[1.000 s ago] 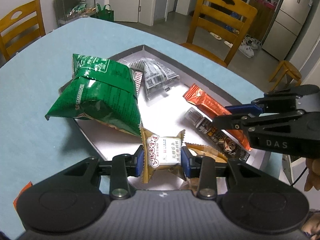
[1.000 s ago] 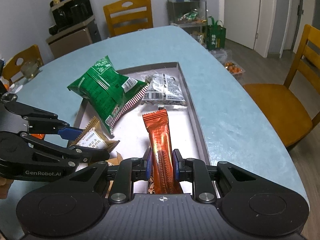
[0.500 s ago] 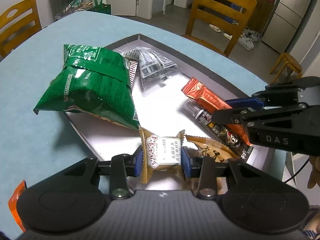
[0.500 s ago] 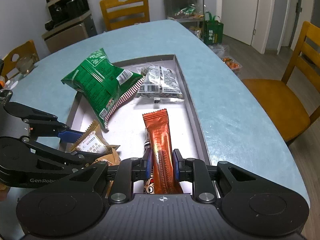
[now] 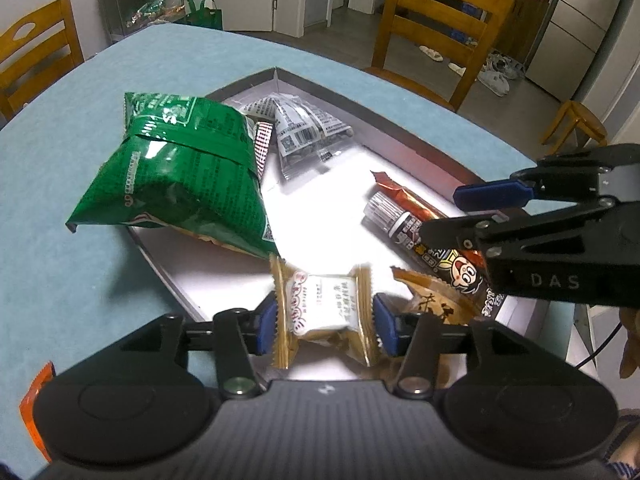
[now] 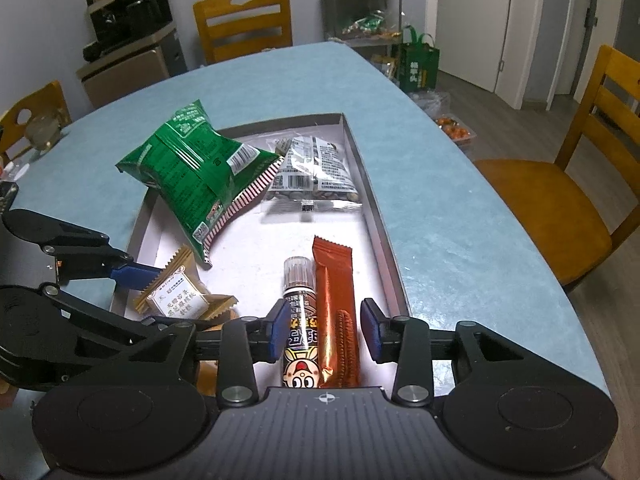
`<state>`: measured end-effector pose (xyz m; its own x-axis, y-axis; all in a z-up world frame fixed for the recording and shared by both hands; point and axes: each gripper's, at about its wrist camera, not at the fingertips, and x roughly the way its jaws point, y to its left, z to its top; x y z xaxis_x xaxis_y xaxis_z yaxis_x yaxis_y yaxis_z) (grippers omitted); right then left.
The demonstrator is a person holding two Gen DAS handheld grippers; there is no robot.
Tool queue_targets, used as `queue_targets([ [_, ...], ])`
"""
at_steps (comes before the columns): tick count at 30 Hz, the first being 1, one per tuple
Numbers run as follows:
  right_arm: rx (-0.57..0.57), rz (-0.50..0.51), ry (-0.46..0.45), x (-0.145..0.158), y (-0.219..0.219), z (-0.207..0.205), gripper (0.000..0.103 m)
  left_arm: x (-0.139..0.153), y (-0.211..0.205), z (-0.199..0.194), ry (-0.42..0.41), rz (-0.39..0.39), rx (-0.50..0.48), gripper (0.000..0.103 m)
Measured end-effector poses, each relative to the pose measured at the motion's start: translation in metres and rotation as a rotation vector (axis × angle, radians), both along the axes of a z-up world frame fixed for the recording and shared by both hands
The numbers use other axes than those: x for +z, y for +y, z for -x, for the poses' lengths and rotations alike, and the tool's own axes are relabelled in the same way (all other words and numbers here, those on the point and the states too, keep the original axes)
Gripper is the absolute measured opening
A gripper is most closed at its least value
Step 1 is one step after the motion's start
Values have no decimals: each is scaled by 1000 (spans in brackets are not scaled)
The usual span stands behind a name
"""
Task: Organize snacks
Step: 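Lower the pastry and wafer bar into the tray and open both tools, then withdraw both tools from the tray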
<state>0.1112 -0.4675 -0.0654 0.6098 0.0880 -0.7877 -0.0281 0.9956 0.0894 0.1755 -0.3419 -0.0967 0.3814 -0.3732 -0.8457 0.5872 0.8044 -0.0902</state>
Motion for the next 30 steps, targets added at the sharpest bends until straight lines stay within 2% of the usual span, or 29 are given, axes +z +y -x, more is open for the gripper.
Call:
queue_targets([
  [5,7,-1,-9,3,4,0,52,6,0,5,-26,6,-20,58],
  [8,10,-1,-15,5,6,0,53,11,1,6,-44,9,-25,62],
  [13,5,2,-25,8,8,1,57,15,5,9,-62,19,-15,76],
  [17,-22,-4,-41,12,7,2,77,19,9,11,-72,33,-18,86],
  [19,-29,-11,-50,14,6,2,82,22,9,13,-81,43,-27,92],
  [24,-51,-3,-66,17,7,3,101,29,11,18,-114,44,-37,98],
  [26,-61,-2,-72,18,6,3,103,32,13,20,-132,41,-33,102],
  [30,-71,-19,-67,18,5,3,103,36,19,23,-147,33,-17,102],
])
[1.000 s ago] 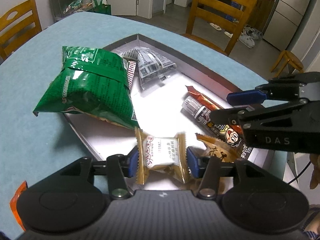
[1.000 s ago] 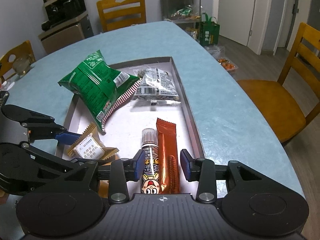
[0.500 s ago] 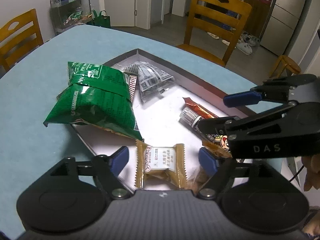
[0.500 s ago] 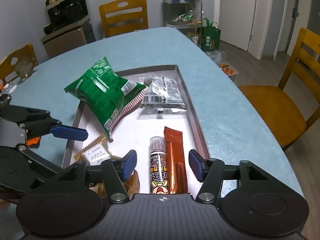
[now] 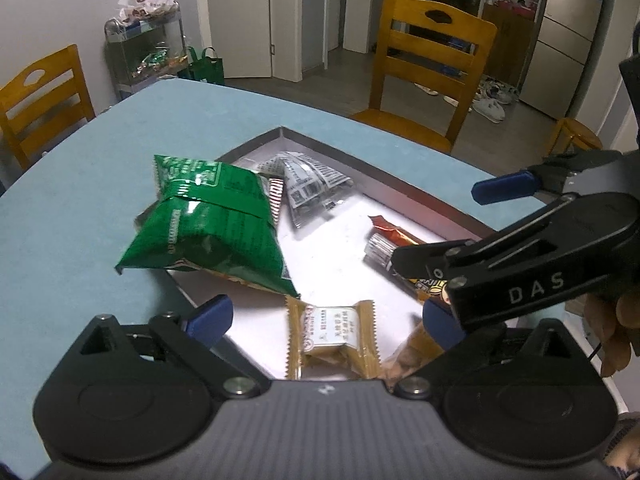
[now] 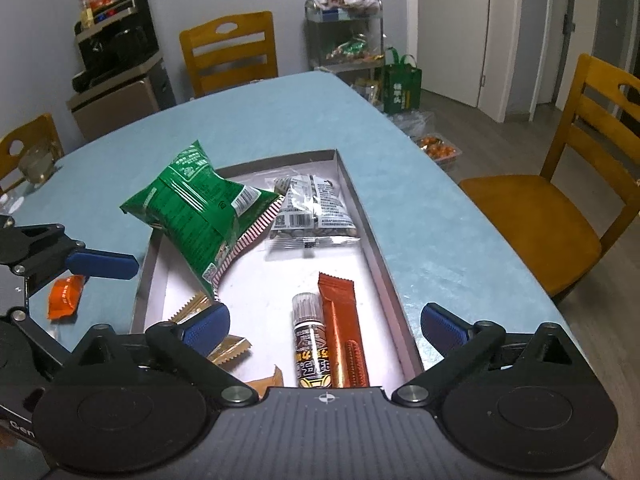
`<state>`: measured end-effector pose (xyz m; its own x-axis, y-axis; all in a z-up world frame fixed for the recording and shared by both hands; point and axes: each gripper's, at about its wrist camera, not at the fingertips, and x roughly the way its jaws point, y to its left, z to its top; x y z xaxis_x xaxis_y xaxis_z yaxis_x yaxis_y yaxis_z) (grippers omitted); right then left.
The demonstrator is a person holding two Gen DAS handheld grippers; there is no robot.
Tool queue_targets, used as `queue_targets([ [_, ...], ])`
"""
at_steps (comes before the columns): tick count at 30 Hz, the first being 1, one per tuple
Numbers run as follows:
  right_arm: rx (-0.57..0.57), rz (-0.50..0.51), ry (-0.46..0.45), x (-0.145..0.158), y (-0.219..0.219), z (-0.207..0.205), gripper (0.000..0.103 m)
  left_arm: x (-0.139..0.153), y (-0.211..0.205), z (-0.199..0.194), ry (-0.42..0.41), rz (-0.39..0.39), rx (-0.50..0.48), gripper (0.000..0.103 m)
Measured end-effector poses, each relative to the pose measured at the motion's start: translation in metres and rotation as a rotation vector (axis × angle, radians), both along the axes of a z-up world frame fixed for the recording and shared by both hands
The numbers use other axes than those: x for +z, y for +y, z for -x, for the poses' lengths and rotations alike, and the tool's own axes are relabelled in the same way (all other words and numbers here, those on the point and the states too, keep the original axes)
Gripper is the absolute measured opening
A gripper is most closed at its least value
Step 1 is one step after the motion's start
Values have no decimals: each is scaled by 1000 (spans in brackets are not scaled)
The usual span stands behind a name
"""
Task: Organize snacks
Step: 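Withdraw both tools from the tray, then move both tools toward the gold candy and pink lollipop on the table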
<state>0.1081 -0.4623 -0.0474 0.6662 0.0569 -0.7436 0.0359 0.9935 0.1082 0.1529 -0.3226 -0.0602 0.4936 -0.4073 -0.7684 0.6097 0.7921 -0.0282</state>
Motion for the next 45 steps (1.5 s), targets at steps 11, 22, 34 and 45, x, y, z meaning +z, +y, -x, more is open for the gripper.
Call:
queue_targets([
  [11,23,-17,-13,6,16,1,103,13,34,9,-4,19,67,102],
  [22,82,-23,-22,11,41,-3,103,22,70,20,0,33,148,102],
  [34,183,-20,-39,17,80,-9,103,18,131,35,21,18,291,102],
  [45,305,-20,-76,26,118,-10,103,8,168,53,50,15,365,102],
])
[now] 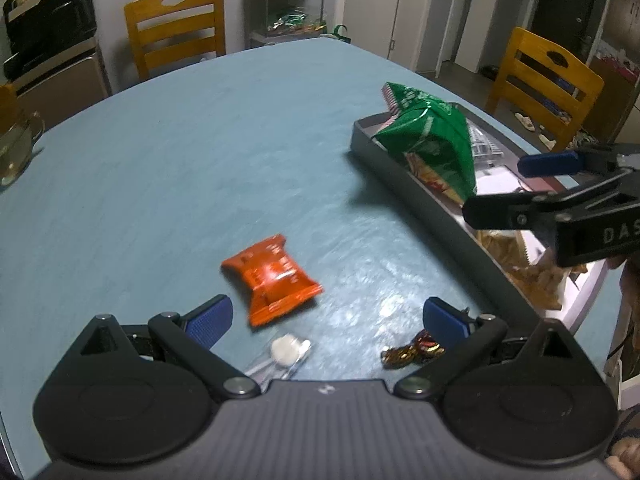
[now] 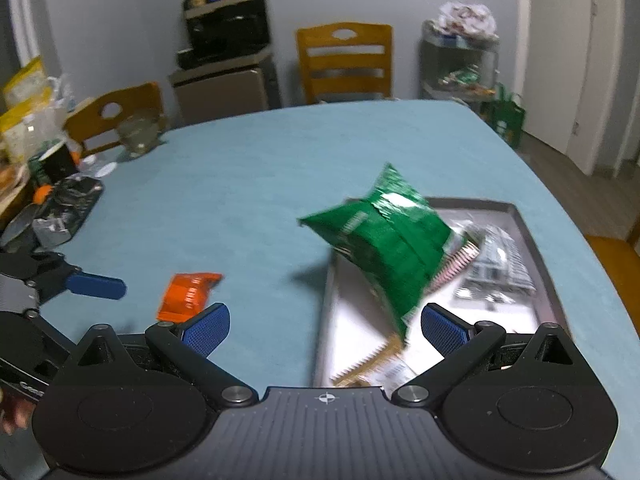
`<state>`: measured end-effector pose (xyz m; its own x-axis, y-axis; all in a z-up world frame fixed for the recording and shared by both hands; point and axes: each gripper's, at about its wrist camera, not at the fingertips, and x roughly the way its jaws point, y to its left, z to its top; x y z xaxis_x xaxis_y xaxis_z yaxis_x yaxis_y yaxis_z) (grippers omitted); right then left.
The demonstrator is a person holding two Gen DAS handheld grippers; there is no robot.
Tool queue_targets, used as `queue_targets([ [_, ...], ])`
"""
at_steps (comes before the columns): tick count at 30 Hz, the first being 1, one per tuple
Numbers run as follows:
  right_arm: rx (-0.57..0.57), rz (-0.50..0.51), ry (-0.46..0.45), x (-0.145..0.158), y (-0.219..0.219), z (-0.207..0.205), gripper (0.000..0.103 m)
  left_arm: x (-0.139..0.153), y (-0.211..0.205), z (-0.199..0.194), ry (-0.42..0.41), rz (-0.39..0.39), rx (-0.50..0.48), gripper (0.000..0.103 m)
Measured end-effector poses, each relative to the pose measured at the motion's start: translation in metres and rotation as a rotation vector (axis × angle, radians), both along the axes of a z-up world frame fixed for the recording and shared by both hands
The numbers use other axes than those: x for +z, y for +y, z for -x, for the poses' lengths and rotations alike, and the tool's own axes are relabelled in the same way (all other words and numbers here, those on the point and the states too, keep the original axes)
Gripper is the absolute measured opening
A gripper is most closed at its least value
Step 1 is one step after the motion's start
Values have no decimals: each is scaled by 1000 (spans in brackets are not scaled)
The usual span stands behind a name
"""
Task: Organize snacks
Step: 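Move both tools toward the gold candy and pink lollipop on the table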
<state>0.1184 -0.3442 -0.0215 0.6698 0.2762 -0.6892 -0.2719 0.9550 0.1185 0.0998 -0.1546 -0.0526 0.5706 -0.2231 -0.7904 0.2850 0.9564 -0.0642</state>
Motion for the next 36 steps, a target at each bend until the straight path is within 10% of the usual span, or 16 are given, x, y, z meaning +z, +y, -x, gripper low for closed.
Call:
queue_targets([
  [36,400,151,74,-23,62,36,100,-46,37,5,41,-10,-81,94],
])
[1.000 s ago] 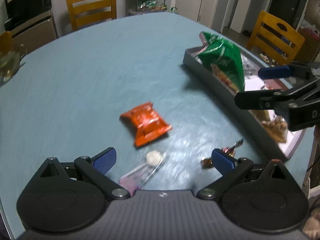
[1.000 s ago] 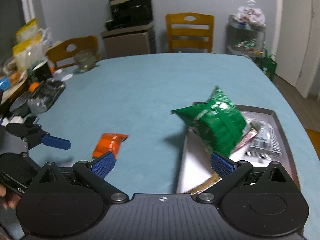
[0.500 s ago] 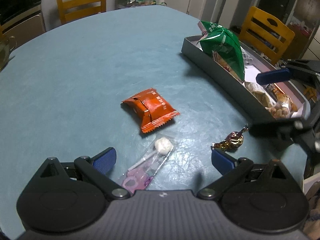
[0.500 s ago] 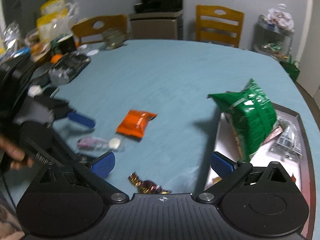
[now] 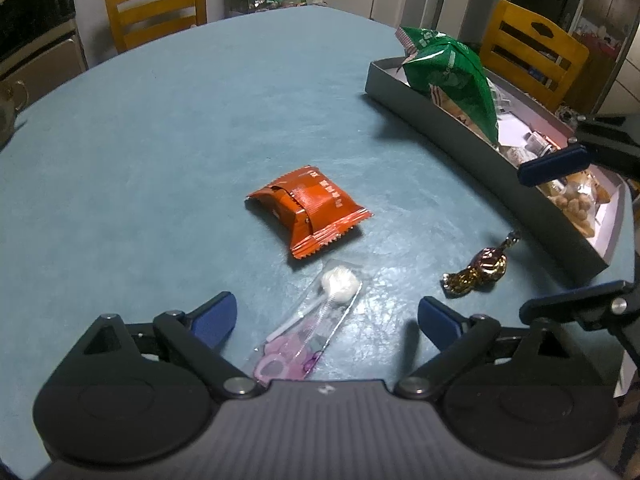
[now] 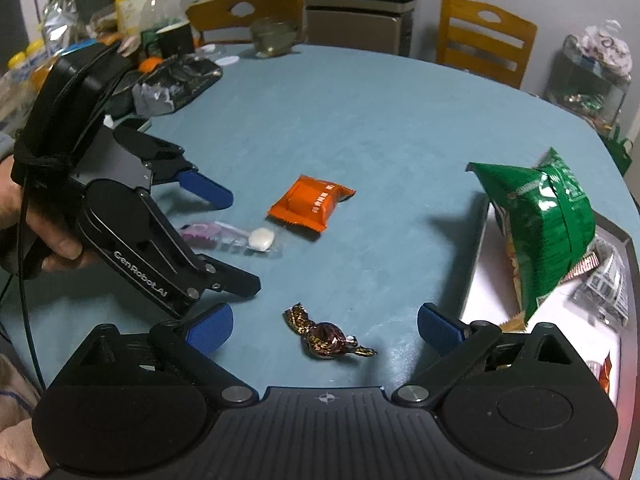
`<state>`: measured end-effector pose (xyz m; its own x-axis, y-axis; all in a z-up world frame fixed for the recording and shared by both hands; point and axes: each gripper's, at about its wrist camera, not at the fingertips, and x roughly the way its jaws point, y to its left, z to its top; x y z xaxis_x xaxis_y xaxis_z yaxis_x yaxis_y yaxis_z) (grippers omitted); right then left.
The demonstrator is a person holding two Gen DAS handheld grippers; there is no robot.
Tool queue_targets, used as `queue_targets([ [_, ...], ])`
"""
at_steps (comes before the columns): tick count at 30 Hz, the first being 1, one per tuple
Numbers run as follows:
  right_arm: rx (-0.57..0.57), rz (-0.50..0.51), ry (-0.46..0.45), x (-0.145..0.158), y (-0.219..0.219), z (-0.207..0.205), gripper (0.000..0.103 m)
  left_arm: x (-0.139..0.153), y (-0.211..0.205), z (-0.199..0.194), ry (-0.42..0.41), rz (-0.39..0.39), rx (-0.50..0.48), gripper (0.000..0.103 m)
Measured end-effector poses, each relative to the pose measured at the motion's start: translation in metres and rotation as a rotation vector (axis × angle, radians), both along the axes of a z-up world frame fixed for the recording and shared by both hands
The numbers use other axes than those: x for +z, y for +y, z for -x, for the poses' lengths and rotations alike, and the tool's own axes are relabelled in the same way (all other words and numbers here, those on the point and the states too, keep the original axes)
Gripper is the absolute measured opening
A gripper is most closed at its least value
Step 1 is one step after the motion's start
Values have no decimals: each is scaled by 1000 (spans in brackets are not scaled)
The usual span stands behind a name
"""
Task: Organize snacks
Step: 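Move both tools toward the gold candy and pink lollipop on the table, then grasp the pink lollipop with the left tool while right tool grasps the gold candy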
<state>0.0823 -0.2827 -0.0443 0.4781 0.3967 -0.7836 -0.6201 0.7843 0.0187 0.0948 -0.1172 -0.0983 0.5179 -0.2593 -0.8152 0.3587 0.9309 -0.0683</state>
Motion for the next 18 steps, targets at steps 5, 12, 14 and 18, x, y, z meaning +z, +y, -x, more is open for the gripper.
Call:
queue_targets([
  [5,30,25,0,-4,4,-1,99,0,1,7,-38,-45,3,81],
  [12,54,33,8,-11,7,-3,98,1,-2,12,-56,-45,-11,70],
  [14,62,36,15,-14,8,-4,95,2,-3,14,-59,-43,-20,65],
  [18,71,42,41,-20,10,-7,86,3,-6,18,-65,-40,-26,55],
])
